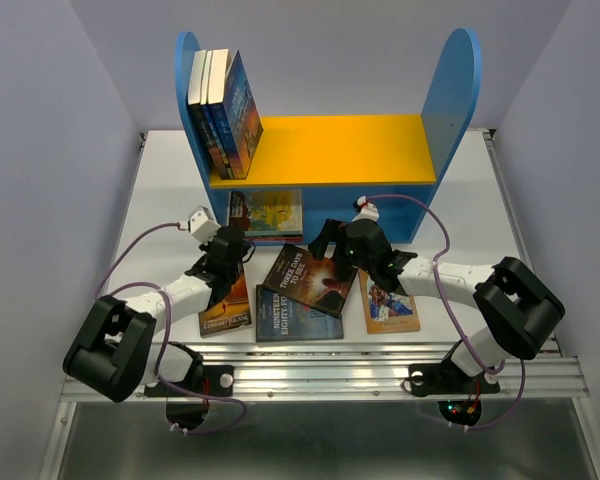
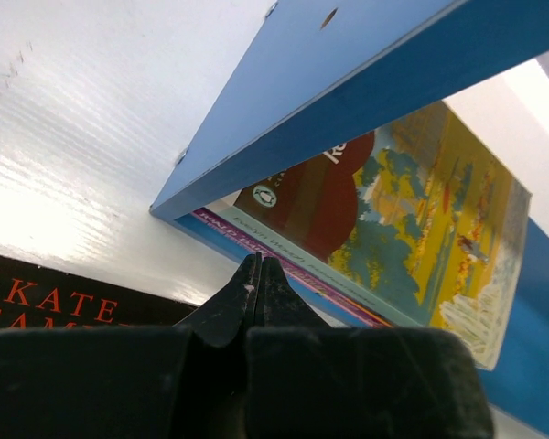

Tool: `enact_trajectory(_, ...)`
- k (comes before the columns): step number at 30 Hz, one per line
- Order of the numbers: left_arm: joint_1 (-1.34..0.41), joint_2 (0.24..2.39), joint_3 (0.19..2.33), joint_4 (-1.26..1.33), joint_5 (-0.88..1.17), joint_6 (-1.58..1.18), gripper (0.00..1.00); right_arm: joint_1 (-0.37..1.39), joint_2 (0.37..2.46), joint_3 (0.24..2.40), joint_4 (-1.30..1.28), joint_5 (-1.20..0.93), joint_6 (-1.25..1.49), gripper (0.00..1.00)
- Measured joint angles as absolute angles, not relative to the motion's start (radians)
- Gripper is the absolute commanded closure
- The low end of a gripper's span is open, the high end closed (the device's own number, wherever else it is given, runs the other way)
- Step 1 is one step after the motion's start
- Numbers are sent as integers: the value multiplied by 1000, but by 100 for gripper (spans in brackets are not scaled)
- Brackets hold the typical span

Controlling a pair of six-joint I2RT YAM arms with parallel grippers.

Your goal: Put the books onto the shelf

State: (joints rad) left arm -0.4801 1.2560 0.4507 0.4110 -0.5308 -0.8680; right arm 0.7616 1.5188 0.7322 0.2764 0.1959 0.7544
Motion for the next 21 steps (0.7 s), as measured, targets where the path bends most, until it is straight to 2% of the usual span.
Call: enact_trajectory(21, -480, 1306, 451, 431, -561, -873, 100, 762, 1489, 732, 276, 216, 748, 1)
